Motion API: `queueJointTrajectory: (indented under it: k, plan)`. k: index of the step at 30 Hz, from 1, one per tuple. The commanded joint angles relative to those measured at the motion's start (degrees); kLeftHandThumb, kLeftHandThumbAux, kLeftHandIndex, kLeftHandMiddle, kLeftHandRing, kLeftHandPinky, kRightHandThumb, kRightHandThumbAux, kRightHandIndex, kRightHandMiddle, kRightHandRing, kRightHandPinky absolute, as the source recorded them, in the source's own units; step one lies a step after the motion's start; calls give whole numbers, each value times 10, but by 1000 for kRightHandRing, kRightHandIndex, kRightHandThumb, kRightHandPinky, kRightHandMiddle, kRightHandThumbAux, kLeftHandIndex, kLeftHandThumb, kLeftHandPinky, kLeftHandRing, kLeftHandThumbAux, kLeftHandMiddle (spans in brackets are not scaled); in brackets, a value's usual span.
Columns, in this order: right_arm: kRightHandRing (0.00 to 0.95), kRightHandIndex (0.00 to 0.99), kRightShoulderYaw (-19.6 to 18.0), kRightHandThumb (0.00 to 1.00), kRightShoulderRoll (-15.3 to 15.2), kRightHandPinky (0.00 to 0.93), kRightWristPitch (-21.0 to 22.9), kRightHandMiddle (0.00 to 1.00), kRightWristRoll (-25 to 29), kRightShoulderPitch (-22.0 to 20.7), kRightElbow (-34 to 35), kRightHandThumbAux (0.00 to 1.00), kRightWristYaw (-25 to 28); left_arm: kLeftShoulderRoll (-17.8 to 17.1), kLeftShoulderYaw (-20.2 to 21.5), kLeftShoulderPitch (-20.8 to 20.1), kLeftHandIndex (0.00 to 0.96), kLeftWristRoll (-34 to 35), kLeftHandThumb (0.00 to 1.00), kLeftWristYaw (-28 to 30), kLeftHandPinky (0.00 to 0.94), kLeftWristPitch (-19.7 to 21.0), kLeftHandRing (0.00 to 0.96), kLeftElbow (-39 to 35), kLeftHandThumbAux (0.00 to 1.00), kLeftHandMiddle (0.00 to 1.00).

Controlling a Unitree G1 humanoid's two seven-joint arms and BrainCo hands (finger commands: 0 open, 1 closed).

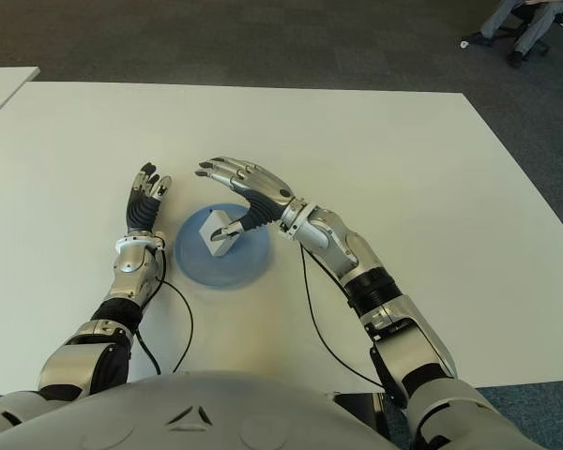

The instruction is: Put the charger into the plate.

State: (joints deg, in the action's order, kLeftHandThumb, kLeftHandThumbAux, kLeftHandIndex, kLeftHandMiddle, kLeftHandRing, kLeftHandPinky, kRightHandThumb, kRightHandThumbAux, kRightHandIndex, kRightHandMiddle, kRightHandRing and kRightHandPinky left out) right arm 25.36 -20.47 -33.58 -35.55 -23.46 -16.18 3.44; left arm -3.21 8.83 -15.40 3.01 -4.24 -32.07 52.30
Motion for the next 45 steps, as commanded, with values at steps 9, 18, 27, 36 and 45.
queueJointTrajectory:
  k: [9, 18, 27, 36, 45]
  plan:
    - [0, 0, -10, 282, 2, 0, -1, 0, 16, -7, -22, 340, 11, 2, -1, 24, 0, 0, 0, 16, 0, 16, 0, 29, 507, 0]
    - [0, 0, -62, 166, 63, 0, 70, 0, 87, -92, -110, 465, 14, 0, 1, 22, 0, 4, 0, 20, 0, 22, 0, 33, 511, 0]
    - [0, 0, -146, 72, 154, 0, 133, 4, 196, -110, -152, 581, -36, 2, -1, 26, 0, 3, 0, 21, 0, 21, 0, 29, 518, 0]
    - [0, 0, -211, 39, 223, 0, 180, 2, 308, -67, -126, 666, -35, 3, -2, 32, 0, 3, 0, 20, 0, 18, 0, 24, 532, 0]
    - [0, 1, -233, 2, 259, 0, 115, 17, 360, -5, -181, 734, -14, 3, -2, 38, 0, 3, 0, 21, 0, 14, 0, 17, 536, 0]
